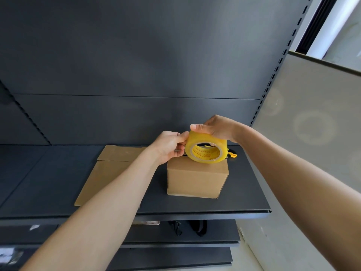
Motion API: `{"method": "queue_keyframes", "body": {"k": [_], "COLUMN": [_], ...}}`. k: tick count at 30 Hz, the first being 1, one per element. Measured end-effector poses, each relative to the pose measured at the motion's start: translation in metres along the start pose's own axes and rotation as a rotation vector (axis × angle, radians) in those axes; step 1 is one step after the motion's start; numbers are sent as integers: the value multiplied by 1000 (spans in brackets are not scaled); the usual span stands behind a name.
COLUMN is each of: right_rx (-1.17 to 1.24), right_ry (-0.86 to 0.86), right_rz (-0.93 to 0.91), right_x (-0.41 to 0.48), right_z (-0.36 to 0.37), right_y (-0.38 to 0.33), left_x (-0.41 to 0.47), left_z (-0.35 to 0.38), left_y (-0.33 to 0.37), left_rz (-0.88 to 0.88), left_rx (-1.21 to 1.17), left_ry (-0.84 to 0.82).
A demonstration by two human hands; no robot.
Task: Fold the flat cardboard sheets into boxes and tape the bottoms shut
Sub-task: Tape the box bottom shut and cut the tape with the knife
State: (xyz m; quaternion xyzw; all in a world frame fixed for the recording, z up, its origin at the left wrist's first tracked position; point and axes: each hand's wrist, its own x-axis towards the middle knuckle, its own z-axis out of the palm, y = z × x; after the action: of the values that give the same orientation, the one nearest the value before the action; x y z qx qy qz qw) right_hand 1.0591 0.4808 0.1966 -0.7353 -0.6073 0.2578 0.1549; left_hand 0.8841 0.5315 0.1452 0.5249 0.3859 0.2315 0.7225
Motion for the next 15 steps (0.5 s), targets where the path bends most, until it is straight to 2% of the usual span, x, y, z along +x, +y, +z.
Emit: {"method": "queue_keyframes", "body": {"k": [6, 15], "right_rx": [-32, -109], "right_ry": [0, 7], "right_rz": [20, 54], "right_x": [1, 6], "right_z": [0, 0], "right_y": [-1, -7], "left_x": [-3, -3], "left_z": [-5, -3], "left_y": [3, 15], "left_rz": [-77, -25], "left_rx": [71, 114], "left_ry": [-52, -71]}}
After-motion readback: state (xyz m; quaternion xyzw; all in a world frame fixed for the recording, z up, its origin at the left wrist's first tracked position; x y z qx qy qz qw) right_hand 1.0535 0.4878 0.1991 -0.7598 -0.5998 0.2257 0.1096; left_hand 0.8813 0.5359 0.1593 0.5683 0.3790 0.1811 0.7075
